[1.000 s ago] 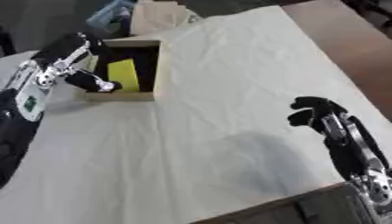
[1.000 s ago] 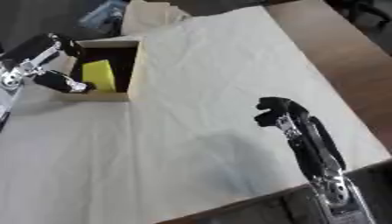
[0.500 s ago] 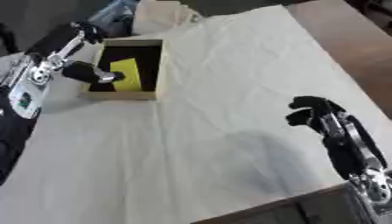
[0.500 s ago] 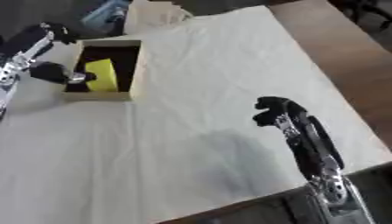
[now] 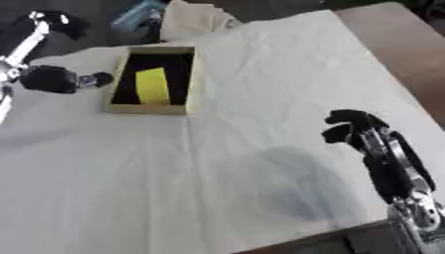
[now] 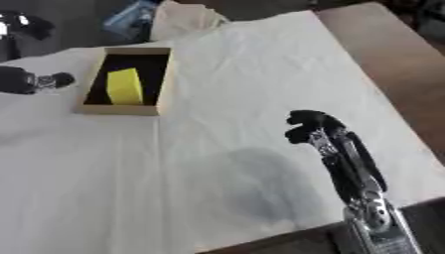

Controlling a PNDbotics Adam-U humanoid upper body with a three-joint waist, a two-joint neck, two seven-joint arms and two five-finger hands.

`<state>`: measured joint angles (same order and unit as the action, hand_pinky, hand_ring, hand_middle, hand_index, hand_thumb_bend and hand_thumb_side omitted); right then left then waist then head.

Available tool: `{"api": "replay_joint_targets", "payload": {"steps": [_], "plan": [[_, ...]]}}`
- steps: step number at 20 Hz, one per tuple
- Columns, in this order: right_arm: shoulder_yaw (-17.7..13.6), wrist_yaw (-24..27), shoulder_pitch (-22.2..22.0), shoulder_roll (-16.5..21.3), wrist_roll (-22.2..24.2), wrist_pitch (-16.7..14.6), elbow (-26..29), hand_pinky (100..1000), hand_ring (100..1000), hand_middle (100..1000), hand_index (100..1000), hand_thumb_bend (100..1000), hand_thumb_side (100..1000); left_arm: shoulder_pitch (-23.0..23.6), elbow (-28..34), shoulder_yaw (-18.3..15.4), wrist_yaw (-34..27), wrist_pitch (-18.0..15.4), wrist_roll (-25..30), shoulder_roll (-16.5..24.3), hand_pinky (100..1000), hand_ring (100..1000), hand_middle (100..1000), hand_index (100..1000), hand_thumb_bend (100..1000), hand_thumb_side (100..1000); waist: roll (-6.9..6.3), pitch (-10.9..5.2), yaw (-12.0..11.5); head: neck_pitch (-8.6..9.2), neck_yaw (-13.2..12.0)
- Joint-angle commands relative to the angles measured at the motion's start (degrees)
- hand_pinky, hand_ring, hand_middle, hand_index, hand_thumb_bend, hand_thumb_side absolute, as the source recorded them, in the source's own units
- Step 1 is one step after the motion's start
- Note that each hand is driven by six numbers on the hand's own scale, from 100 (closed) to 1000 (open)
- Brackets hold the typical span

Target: Pick up objects on the table and place them in the box.

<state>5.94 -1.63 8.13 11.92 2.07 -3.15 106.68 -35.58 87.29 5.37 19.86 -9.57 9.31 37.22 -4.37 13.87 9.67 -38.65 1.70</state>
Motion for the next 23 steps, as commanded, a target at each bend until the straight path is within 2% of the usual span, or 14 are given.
{"api": "replay_joint_targets", "payload": {"steps": [1,5,9,17,23], "plan": [[-0.54,-0.17,0.57,0.58,-0.34,-0.03,0.82,659,641,667,761,262,851,2.66,7.77,-1.53,-3.82,0.97,1.06,2.33,824,670,610,790,663,504,0.32,-0.62,-0.63,0.66,0.26],[-0.71,-0.24,0.63,0.49,-0.56,0.02,0.82,659,641,667,761,257,854,8.20,14.59,-1.61,-6.01,0.75,3.66,1.10,827,670,609,790,651,517,0.47,-0.39,-1.51,0.47,0.22],[-0.76,-0.30,0.60,0.35,-0.64,0.03,0.83,659,641,667,761,258,854,11.30,18.22,-1.69,-7.44,0.90,5.61,-1.25,829,666,607,788,632,521,0.84,-0.18,-1.98,-0.03,0.06],[-1.21,-0.27,0.82,0.62,-1.04,-0.04,1.14,660,640,667,761,261,849,15.67,19.91,-2.57,-10.33,1.79,6.26,-7.25,831,653,598,782,601,527,1.17,-0.09,-2.99,-0.51,-0.45],[-1.21,0.11,1.19,3.04,-1.06,-0.32,2.40,660,641,668,762,260,844,17.92,20.32,-3.17,-12.75,2.85,5.28,-10.34,829,644,593,781,593,528,1.49,-0.11,-3.88,-0.95,-0.27]]}}
